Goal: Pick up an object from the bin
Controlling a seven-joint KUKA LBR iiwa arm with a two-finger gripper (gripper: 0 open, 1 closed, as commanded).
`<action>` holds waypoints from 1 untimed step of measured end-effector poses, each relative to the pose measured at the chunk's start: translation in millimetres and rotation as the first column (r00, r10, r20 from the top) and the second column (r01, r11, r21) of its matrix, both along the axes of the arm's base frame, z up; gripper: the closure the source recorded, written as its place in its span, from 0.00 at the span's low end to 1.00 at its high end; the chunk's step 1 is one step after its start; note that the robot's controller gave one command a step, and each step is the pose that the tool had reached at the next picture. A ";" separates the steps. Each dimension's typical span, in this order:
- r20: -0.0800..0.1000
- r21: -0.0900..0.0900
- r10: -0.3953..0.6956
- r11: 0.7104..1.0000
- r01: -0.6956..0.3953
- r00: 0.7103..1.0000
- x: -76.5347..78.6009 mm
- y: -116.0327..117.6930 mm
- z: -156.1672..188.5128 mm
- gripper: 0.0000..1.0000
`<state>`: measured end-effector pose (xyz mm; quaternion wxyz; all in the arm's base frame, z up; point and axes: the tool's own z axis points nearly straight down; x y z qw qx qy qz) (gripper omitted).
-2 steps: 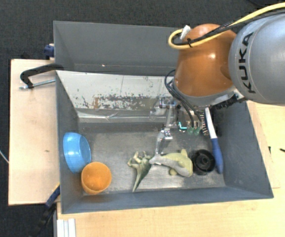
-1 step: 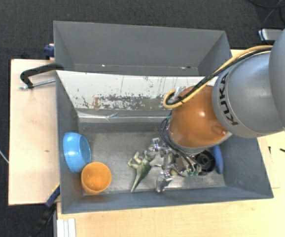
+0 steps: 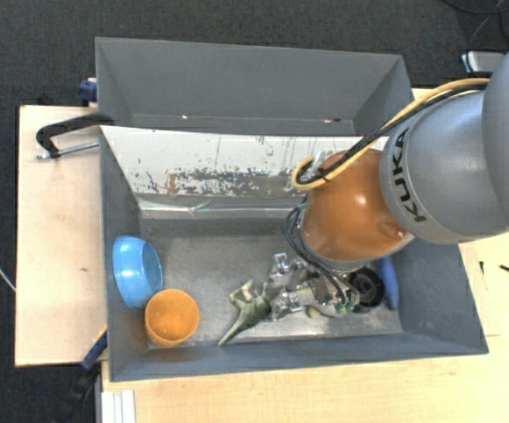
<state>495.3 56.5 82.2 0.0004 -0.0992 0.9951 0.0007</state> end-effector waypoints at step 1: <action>0.014 -0.001 0.100 0.995 -0.100 0.995 19.0 -11.7 136.7 1.00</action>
Offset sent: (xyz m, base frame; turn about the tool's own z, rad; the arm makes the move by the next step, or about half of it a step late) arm 0.0160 -0.0121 0.1312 -0.1017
